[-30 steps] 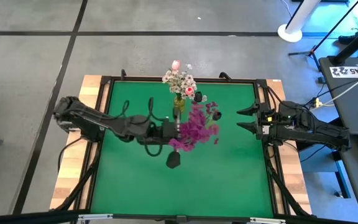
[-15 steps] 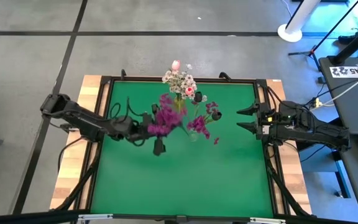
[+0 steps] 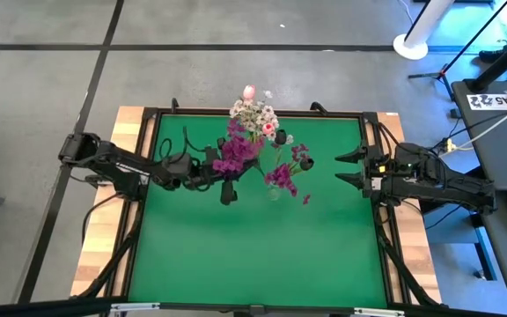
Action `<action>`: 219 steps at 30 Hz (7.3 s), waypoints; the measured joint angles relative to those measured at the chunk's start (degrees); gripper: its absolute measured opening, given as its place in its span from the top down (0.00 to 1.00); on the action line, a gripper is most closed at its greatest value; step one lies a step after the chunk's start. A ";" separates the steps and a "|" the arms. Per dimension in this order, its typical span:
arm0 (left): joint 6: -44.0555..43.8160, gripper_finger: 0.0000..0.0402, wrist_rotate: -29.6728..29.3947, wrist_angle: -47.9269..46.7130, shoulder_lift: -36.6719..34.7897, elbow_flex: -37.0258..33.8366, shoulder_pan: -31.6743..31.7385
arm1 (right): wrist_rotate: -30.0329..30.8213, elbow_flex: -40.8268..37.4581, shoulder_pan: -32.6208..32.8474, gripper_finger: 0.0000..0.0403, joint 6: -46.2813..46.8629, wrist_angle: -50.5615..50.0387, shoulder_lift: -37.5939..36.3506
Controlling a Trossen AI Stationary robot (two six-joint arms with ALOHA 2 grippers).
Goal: Sort flowers into vase by color
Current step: Put the violet flowers into the transparent vase, then return to Home Position
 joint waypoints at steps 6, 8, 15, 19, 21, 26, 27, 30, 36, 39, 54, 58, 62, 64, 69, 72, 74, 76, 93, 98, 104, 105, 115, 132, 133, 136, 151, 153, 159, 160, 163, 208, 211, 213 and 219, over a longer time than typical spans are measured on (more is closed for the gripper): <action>-0.17 0.99 0.17 -0.03 1.11 0.00 0.87 | 0.04 0.00 -0.02 0.26 -0.07 0.03 0.00; -0.87 0.99 1.09 1.25 2.44 0.00 1.05 | 0.10 0.00 -0.02 0.26 -0.07 0.03 0.00; -2.58 0.99 2.02 5.42 6.58 0.00 1.95 | 0.11 0.00 -0.06 0.26 0.03 -0.24 0.00; -1.68 0.99 2.05 7.42 6.73 0.03 2.19 | 0.00 0.00 -0.06 0.26 0.31 -0.25 0.00; -1.53 0.99 2.00 7.09 6.80 0.02 2.23 | 0.00 0.00 -0.06 0.26 0.33 -0.25 0.00; -1.47 0.99 1.86 6.35 6.80 0.02 2.23 | 0.42 0.00 -0.06 0.26 0.09 -0.24 0.00; -1.45 0.99 1.68 6.08 6.80 0.02 2.23 | 0.42 0.00 -0.06 0.26 0.07 -0.24 0.00; -1.45 0.99 1.59 6.00 6.80 0.02 2.56 | 0.42 0.00 -0.06 0.26 0.07 -0.24 0.00; -1.45 0.99 1.57 5.48 7.69 0.04 3.61 | 0.40 0.00 -0.04 0.26 0.03 -0.24 0.00; -1.45 0.99 1.53 5.38 9.14 0.47 3.78 | 0.39 0.00 -0.04 0.26 0.02 -0.24 0.00; 1.55 0.99 -0.26 -15.00 12.22 9.88 3.56 | 0.39 0.00 -0.04 0.26 0.00 -0.24 0.00; 0.85 0.99 -1.16 -18.03 12.22 9.90 3.54 | 0.39 0.00 -0.04 0.26 0.00 -0.24 0.00; -2.46 0.99 -2.28 -24.03 12.22 9.90 3.93 | 0.39 0.00 0.01 0.26 -0.02 -0.24 0.00; -3.71 0.99 -2.30 -25.44 12.22 9.90 3.93 | 0.39 0.00 0.01 0.26 -0.02 -0.24 0.00; -4.27 0.99 -2.26 -26.87 12.22 9.91 3.61 | 0.45 0.00 0.01 0.26 -0.02 -0.22 0.00; -4.58 0.98 -2.22 -28.09 12.22 9.90 3.59 | 0.47 0.00 0.01 0.26 -0.02 -0.22 0.00; -5.23 0.96 -2.24 -29.32 12.22 9.90 3.61 | 0.50 0.00 0.01 0.26 -0.02 -0.23 0.00; -6.79 0.96 -2.22 -31.46 12.22 9.92 3.61 | 0.52 0.00 0.01 0.26 -0.02 -0.21 0.00; -7.24 0.77 -1.19 -38.40 12.22 9.90 1.64 | 0.53 0.00 -0.02 0.26 -0.01 0.03 0.00; -7.36 0.69 -1.33 -38.54 11.32 9.90 0.63 | 0.55 0.00 -0.06 0.26 0.00 0.03 0.02; -7.61 0.62 -1.84 -39.35 9.88 9.90 -0.02 | 0.57 0.00 -0.06 0.26 0.00 0.03 0.00; -8.11 0.61 -2.01 -39.49 9.82 9.90 -0.13 | 0.57 0.00 -0.06 0.26 0.00 0.03 0.00; -10.77 0.54 -7.12 -44.25 9.14 9.90 -0.18 | 0.57 0.00 -0.06 0.26 0.02 0.03 0.00; -16.24 0.42 -10.24 -52.74 6.04 9.88 -3.91 | 1.59 0.00 -0.04 0.26 0.02 0.28 0.02; -16.24 0.42 -10.69 -53.13 5.56 9.88 -4.03 | 1.63 0.00 -0.04 0.26 0.02 0.29 0.02; -16.24 0.42 -11.02 -54.02 4.32 9.88 -4.07 | 1.66 0.00 -0.04 0.26 0.06 0.28 0.01; -21.91 0.42 -14.06 -67.73 -3.04 9.90 -7.08 | 1.64 0.00 -0.04 0.26 0.38 0.25 0.01; -23.24 0.42 -14.40 -69.46 -3.57 9.79 -8.16 | 1.66 0.00 -0.02 0.26 0.40 0.24 0.00; -24.02 0.45 -17.26 -74.42 -8.35 9.88 -13.47 | 2.87 0.00 0.01 0.26 -1.42 1.03 -0.40; -23.88 0.46 -19.18 -75.43 -9.80 9.86 -14.85 | 2.80 0.00 0.01 0.26 -2.35 2.05 -0.94; -22.28 0.54 -26.20 -75.43 -14.51 8.93 -19.30 | 0.99 0.00 0.01 0.26 -5.30 6.38 -3.93; 4.78 1.00 -16.58 -36.37 -75.87 -41.40 -13.81 | 12.48 6.87 -0.04 1.00 -7.96 -3.42 -14.16; 4.60 1.00 -16.55 -41.23 -81.41 -41.39 -13.86 | 12.44 4.85 -0.04 1.00 -7.91 -0.57 -14.16; 4.31 1.00 -16.25 -42.25 -81.18 -41.02 -13.86 | 12.01 2.60 -0.04 1.00 -7.99 2.56 -14.16; 1.56 1.00 -15.65 -45.10 -81.18 -40.68 -13.97 | 8.95 -9.10 0.01 1.00 -8.70 17.25 -14.19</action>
